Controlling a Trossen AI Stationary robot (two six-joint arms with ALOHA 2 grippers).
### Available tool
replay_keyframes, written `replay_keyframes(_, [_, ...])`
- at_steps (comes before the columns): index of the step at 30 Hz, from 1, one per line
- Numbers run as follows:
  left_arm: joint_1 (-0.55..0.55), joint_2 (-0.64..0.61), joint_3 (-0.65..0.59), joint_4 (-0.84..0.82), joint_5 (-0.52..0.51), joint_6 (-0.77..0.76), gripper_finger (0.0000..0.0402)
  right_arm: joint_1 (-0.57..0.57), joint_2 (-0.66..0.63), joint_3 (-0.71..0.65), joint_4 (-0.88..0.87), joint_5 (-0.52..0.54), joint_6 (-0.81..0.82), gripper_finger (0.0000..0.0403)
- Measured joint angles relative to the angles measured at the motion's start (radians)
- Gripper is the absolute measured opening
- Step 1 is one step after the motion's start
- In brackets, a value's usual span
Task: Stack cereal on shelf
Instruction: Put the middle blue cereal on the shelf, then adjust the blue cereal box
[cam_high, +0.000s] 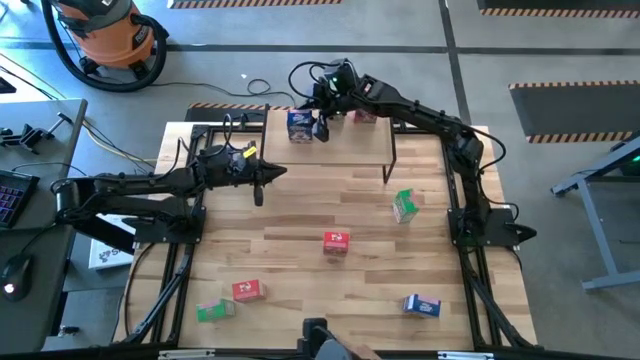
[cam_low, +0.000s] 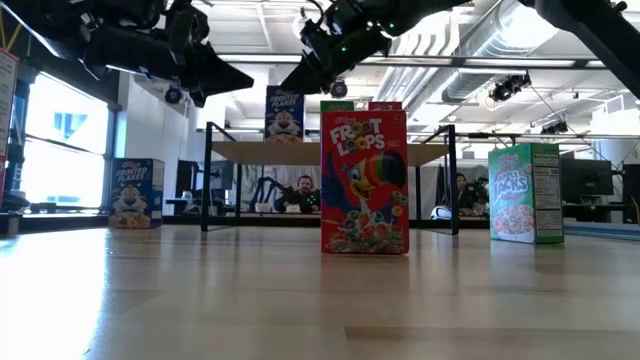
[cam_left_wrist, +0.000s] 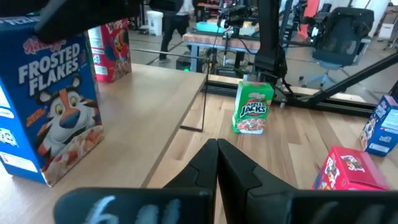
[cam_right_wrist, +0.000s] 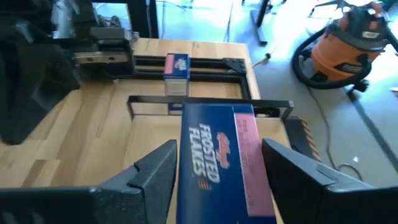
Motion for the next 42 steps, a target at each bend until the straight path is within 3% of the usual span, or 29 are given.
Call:
replay_keyframes(6, [0.000,0.000,0.038,-0.010,0.000,0.011,0.0000,0.000,-0.001,0.000,0.019,0.013,0.002,0.0253])
replay_keyframes(15, [0.000,0.050,0.134,-0.012,-0.023,0.048,0.0000,0.010,-0.090,0.084,-0.056,0.042,-0.055,0.0241])
replay_keyframes(20, [0.023,0.150,0.246,-0.156,-0.065,0.108,0.0000,0.057,-0.178,0.092,-0.199,0.226,-0.190,0.0161])
replay_keyframes(25, [0.055,0.232,0.333,-0.279,-0.073,0.159,0.0000,0.076,-0.200,0.093,-0.370,0.196,-0.179,0.0033])
replay_keyframes(27, [0.066,0.260,0.355,-0.297,-0.084,0.173,0.0000,0.078,-0.198,0.076,-0.414,0.122,-0.169,0.0010])
replay_keyframes(29, [0.071,0.287,0.377,-0.307,-0.123,0.190,0.0000,0.090,-0.210,0.012,-0.347,0.042,-0.148,0.0014])
replay_keyframes(31, [0.072,0.313,0.395,-0.316,-0.156,0.204,0.0000,0.107,-0.237,-0.083,-0.275,0.046,-0.145,0.0015])
replay_keyframes(36, [0.072,0.353,0.423,-0.332,-0.179,0.220,0.0000,0.145,-0.367,-0.411,0.090,0.117,-0.078,0.0003])
replay_keyframes(42, [0.079,0.363,0.423,-0.339,-0.188,0.221,0.0000,0.197,-0.571,-0.871,0.574,0.283,0.075,0.0001])
